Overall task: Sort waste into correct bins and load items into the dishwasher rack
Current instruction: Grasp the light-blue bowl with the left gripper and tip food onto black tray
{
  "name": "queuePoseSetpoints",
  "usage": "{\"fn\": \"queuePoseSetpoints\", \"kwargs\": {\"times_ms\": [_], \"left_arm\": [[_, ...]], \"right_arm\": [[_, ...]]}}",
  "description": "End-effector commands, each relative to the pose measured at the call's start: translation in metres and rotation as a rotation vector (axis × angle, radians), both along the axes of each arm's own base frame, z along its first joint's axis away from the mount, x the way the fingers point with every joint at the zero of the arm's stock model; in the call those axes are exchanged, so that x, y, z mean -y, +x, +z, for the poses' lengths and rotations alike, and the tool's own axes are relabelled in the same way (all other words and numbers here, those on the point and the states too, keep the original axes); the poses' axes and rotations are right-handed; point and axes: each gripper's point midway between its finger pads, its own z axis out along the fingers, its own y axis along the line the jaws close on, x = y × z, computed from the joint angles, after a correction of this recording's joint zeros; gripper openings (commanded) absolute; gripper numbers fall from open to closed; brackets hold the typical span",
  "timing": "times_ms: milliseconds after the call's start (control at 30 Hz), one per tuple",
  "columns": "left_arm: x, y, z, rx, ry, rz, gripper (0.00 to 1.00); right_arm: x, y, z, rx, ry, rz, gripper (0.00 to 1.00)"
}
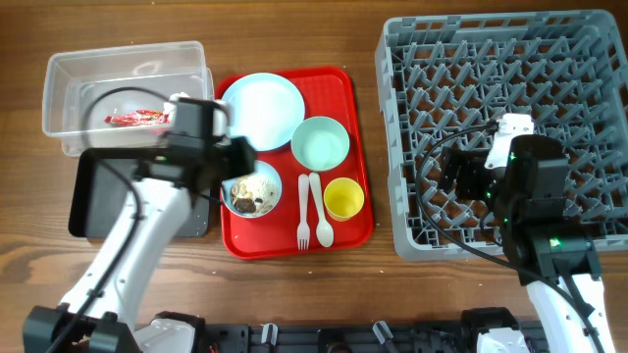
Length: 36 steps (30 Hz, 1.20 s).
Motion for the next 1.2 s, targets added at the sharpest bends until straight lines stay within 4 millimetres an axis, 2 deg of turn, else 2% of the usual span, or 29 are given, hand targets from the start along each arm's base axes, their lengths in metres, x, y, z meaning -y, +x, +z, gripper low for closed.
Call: {"fn": "queuePoseSetpoints", "kwargs": {"times_ms": [0, 67, 167, 200, 267, 300, 333, 500, 567, 633, 700, 767, 900, 1000, 1167], "left_arm": [[0.026, -0.008, -0.015, 0.009, 0.133, -0.121, 0.47], [0.044, -0.017, -0.039, -0.036, 0.202, -0.185, 0.45], [0.044, -0.022, -0.072, -0.105, 0.29, -0.204, 0.41], [0.042, -0.024, -0.082, -0.134, 0.302, -0.207, 0.35], [0.041, -0.026, -0.09, -0.157, 0.311, -0.209, 0.22], [0.041, -0.026, -0.091, -0.159, 0.31, -0.206, 0.1], [0.041, -0.026, -0.09, -0.159, 0.309, -0.203, 0.05], [0.04, -0.029, -0.086, -0.165, 0.31, -0.201, 0.04], [0.041, -0.027, -0.064, -0.126, 0.293, -0.196, 0.04], [0.038, -0.022, -0.029, -0.05, 0.259, -0.173, 0.04], [0.024, -0.019, -0.005, -0.003, 0.218, -0.128, 0.04], [-0.003, -0.017, 0.009, -0.017, 0.125, -0.045, 0.04], [-0.043, -0.008, 0.018, -0.033, -0.152, -0.043, 0.04], [-0.074, -0.003, 0.024, 0.002, -0.463, -0.041, 0.04], [-0.12, 0.005, 0.022, 0.015, -0.986, 0.131, 0.04]], "right_arm": [[-0.004, 0.002, 0.009, 0.018, 0.026, 0.005, 1.0], [-0.004, 0.002, 0.009, 0.018, 0.026, 0.004, 1.0], [-0.004, 0.002, 0.009, 0.017, 0.026, 0.005, 1.0], [-0.004, 0.002, 0.009, 0.018, 0.026, 0.005, 1.0], [-0.004, 0.002, 0.009, 0.018, 0.026, 0.004, 1.0], [-0.004, 0.002, 0.009, 0.018, 0.026, 0.004, 1.0], [-0.004, 0.002, 0.009, 0.018, 0.026, 0.004, 1.0], [-0.004, 0.002, 0.008, 0.015, 0.025, 0.005, 1.0], [-0.004, 0.002, 0.008, 0.014, 0.025, 0.005, 1.0], [-0.004, 0.002, 0.008, 0.014, 0.025, 0.005, 1.0], [-0.004, 0.002, 0.008, 0.014, 0.025, 0.005, 1.0], [-0.004, 0.002, 0.008, 0.014, 0.025, 0.005, 1.0], [-0.004, 0.002, 0.008, 0.014, 0.025, 0.005, 1.0], [-0.004, 0.002, 0.008, 0.014, 0.025, 0.005, 1.0], [-0.004, 0.002, 0.008, 0.014, 0.025, 0.005, 1.0]]}}
